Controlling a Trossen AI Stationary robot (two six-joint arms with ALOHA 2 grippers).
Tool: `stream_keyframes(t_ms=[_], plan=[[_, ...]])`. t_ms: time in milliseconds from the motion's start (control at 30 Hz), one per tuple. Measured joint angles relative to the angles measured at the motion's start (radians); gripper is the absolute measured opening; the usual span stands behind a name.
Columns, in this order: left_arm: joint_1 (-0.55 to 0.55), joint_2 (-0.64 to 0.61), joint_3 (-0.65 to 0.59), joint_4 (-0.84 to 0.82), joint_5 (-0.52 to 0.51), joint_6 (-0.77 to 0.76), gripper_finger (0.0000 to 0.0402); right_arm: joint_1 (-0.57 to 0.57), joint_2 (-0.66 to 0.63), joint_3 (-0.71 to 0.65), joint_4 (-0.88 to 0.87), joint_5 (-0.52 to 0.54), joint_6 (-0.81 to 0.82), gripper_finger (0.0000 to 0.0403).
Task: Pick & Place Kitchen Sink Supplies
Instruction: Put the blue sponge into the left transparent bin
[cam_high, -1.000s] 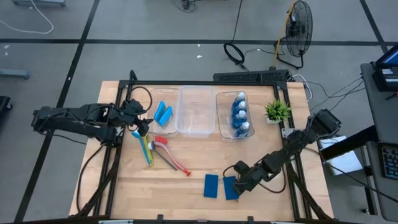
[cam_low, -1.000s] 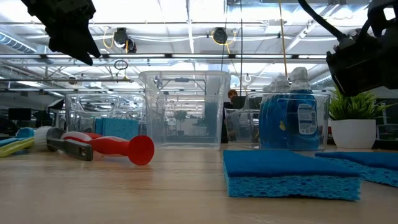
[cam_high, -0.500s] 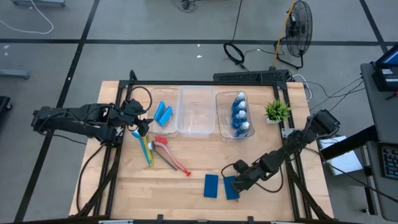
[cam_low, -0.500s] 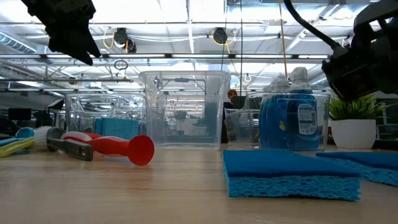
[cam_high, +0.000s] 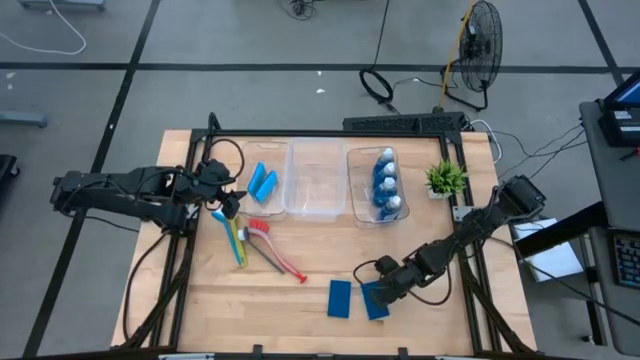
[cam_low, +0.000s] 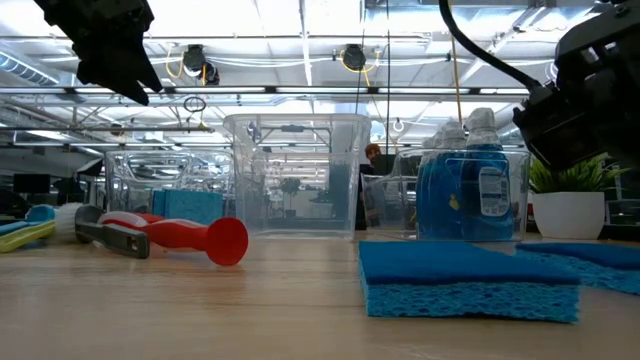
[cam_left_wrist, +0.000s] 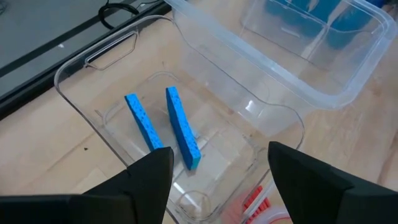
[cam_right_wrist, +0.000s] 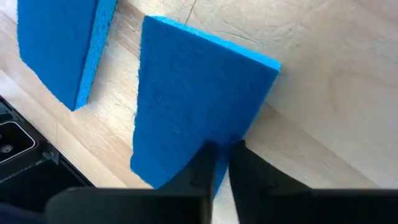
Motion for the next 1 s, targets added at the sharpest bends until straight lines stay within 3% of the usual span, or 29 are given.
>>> stream_keyframes(t_ms=[100,333,767,1000], plan=[[0.000,0.000,0.000,0.000,0.001,0.007,0.0267,0.000,0.000,-0.001,0.004,-0.001,0.002,0.0006],[0.000,0.000,0.000,0.000,0.001,0.008,0.0267,0.010,-0.039,-0.001,0.007,0.005,0.002,0.0002],[0.000,0.000,0.000,0.000,0.001,0.005,0.0267,0.010,-0.259,-0.005,-0.039,0.039,-0.122,0.0001],[0.000,0.000,0.000,0.000,0.026,0.004,0.0267,0.009,-0.284,-0.004,-0.055,0.071,-0.157,0.0001]])
